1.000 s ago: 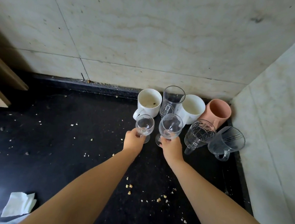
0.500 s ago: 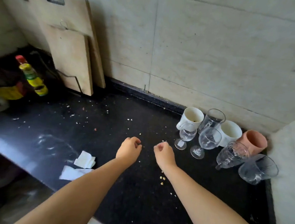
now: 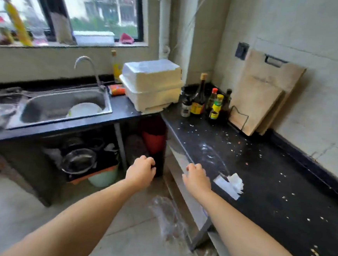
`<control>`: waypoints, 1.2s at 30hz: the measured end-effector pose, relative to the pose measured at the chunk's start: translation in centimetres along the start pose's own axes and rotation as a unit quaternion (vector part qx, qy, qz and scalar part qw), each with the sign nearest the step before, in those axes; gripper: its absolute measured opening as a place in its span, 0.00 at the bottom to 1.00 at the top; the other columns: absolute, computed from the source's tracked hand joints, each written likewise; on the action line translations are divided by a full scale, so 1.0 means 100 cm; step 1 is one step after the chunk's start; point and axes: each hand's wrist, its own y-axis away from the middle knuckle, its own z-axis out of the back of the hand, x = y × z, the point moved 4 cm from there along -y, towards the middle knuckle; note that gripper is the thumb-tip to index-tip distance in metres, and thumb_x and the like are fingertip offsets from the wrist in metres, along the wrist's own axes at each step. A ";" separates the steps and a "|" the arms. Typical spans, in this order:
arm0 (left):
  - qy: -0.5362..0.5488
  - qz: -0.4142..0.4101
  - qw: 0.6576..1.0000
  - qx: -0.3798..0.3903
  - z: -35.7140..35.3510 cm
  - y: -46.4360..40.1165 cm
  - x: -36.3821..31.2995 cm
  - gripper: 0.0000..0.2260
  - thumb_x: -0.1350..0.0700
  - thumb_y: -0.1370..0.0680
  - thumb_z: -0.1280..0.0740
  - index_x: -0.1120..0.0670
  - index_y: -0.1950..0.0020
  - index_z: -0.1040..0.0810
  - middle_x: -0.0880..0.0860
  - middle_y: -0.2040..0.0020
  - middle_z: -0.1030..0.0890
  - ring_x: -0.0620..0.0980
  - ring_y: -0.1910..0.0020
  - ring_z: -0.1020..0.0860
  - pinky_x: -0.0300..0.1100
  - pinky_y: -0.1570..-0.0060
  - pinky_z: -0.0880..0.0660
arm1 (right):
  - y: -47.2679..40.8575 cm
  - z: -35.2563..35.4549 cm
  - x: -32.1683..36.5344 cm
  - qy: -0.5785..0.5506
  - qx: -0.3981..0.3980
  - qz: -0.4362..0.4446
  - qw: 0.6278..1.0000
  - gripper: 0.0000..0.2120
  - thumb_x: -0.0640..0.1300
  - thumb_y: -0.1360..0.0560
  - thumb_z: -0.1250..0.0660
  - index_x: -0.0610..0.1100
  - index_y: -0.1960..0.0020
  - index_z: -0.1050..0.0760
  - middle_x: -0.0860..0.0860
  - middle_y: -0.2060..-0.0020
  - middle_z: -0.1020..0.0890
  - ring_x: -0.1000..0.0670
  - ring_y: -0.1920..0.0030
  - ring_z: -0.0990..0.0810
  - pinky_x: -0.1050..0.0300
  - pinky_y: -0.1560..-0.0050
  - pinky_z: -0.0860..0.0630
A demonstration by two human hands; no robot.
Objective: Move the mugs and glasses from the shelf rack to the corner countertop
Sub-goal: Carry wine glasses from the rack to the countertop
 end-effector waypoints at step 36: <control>0.081 0.418 0.868 -0.257 0.380 0.152 0.673 0.11 0.53 0.22 0.38 0.56 0.46 0.21 0.58 0.46 0.22 0.59 0.46 0.23 0.53 0.43 0.25 | 0.039 -0.273 0.837 0.086 0.133 0.553 0.818 0.15 0.50 0.21 0.41 0.44 0.38 0.31 0.43 0.41 0.26 0.40 0.41 0.26 0.44 0.45 0.27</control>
